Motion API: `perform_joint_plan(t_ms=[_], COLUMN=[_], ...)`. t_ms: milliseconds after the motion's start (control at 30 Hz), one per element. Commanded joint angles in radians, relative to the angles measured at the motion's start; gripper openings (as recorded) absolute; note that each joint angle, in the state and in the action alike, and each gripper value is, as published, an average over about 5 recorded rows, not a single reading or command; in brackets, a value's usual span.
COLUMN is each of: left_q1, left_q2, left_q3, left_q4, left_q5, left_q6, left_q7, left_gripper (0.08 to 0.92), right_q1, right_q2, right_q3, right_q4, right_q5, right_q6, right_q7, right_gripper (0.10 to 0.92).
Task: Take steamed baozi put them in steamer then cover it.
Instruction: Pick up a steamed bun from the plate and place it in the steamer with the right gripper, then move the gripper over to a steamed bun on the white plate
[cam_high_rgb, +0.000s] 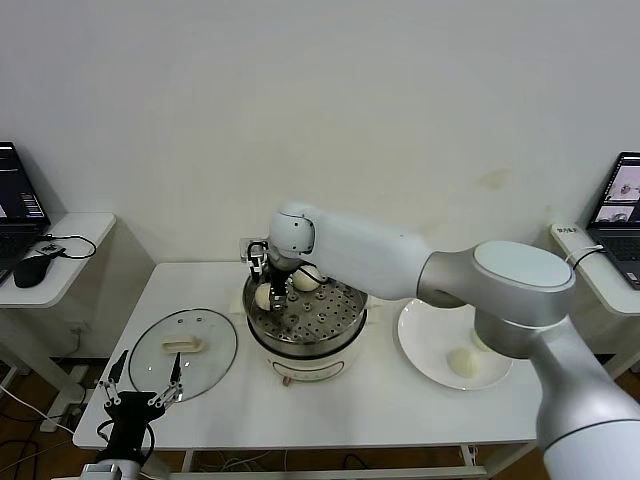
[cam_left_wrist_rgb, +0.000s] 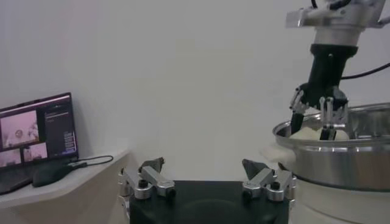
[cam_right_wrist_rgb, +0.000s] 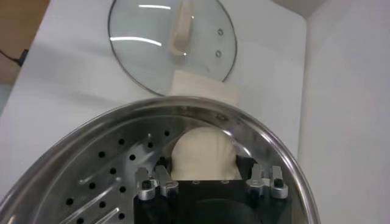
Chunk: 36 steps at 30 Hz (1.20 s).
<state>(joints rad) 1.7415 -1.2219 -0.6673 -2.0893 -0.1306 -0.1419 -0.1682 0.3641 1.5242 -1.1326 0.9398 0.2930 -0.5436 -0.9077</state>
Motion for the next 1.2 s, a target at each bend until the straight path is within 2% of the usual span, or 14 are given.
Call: perform_joint_plan(t_ms=[33, 167, 400, 667, 900, 1200], left_q1=[0.001, 0.003, 0.005, 0.027, 0.033, 0.046], left_q2=[-0.001, -0.001, 0.003, 0.007, -0.003, -0.016], left_q3=[0.002, 0.002, 0.006, 0.011, 0.025, 0.031], left_q4=[-0.004, -0.013, -0.023, -0.036, -0.039, -0.03], left_q5=[0.001, 0.001, 0.005, 0.022, 0.043, 0.06], left_q6=[0.001, 0.003, 0.007, 0.007, 0.007, 0.005], left_q7=[0.0, 0.001, 0.003, 0.002, 0.001, -0.001], left_gripper=[0.823, 0.823, 0.823, 0.823, 0.823, 0.823], right_q1=[0.027, 0.118, 0.284, 0.32, 0.197, -0.18], right_q2=[-0.036, -0.168, -0.459, -0.805, -1.022, -1.115], right_q3=[-0.002, -0.019, -0.075, -0.103, -0.072, 0.202], right_q4=[0.028, 0.18, 0.456, 0.662, 0.719, 0.659], right_q5=[-0.019, 0.024, 0.068, -0.057, -0.222, -0.372], right_q6=[-0.001, -0.005, 0.035, 0.154, 0.221, 0.291], right_q7=[-0.029, -0.069, -0.152, -0.252, -0.26, -0.247], right_gripper=[0.783, 0.82, 0.823, 0.823, 0.822, 0.823])
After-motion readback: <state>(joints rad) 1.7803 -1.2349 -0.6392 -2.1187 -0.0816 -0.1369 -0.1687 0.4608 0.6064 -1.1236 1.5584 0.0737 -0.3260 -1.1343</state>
